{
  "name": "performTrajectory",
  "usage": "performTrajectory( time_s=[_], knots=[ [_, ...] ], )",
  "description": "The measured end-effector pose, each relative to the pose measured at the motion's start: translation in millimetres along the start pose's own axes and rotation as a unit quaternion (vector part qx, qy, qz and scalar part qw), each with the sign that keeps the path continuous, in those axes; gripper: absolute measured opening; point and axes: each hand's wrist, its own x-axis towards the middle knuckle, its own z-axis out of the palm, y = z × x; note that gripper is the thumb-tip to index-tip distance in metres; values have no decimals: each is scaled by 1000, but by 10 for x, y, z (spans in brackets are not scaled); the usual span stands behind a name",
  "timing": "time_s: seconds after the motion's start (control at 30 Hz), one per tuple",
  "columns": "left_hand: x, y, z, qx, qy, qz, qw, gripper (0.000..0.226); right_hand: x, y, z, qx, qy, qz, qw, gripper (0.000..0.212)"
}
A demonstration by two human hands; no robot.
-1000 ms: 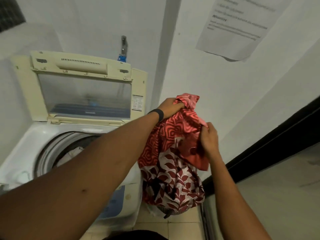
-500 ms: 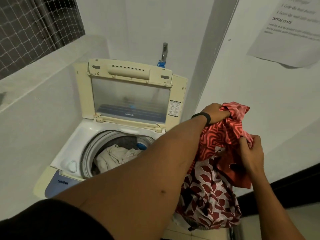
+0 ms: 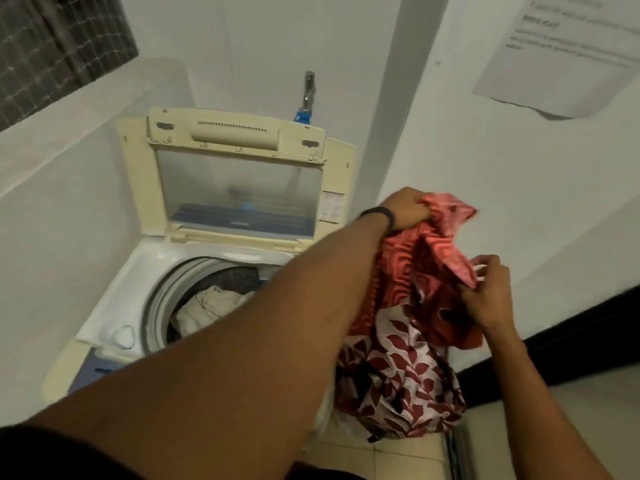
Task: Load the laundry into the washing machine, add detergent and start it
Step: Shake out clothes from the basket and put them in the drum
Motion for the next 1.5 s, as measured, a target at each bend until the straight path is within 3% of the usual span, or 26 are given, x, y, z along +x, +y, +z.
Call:
performTrajectory(
  time_s=[0.1,0.23,0.27,0.33,0.4,0.5,0.57,0.67,0.7,0.77,0.8,0.87,0.97,1.03,1.1,1.2,1.27,1.3,1.43,1.5],
  knots=[
    [-131,-153,-130,-25,-20,2,999,34,84,-21,-91,-7,-17,-5,1000,17],
    [-206,-157,-28,-23,-165,-33,985,86,231,-361,-170,94,-30,-28,995,10],
    [-195,-150,28,-23,-181,-26,983,87,255,-487,-174,131,-10,-14,991,3],
    [-197,-104,112,-27,-170,-10,985,62,288,-683,-178,224,-2,25,974,18],
    [-195,-68,121,-45,-103,-10,994,34,323,-700,-214,253,-41,32,966,34],
    [-163,-90,66,-120,-38,-41,991,29,291,-466,-247,212,-143,57,965,48],
    [-150,-97,45,-132,-24,-64,989,33,209,-306,-206,177,-197,75,961,39],
    [-127,-171,107,-29,-14,-65,997,25,193,-213,-181,143,-148,66,976,26],
    [-120,-229,129,27,-2,-58,998,37,214,-227,-197,154,-118,73,978,26],
    [-143,-310,161,145,8,4,989,87,286,-260,-238,194,-53,108,974,28],
    [-186,-290,182,199,7,63,978,106,327,-291,-259,213,-22,132,968,29],
    [-261,-206,266,264,-4,212,941,119,407,-345,-301,233,7,171,957,27],
    [-301,-128,483,257,-12,348,901,98,447,-512,-344,240,-52,192,950,18],
    [-324,-121,579,210,-2,352,912,71,429,-575,-381,247,-95,195,944,15],
    [-340,-89,580,181,38,344,921,49,386,-515,-400,287,-135,196,928,30],
    [-304,13,493,72,119,278,951,21,191,-363,-338,441,-176,181,861,43],
    [-256,98,435,-1,141,197,970,18,31,-316,-206,562,-209,168,782,52],
    [-235,141,416,-21,144,164,976,19,-33,-316,-139,576,-224,149,772,54],
    [-126,290,267,-80,201,110,970,21,-211,-302,51,361,-263,112,888,84],
    [-42,321,157,-79,206,108,969,28,-205,-228,70,288,-252,98,919,68]
  ],
)
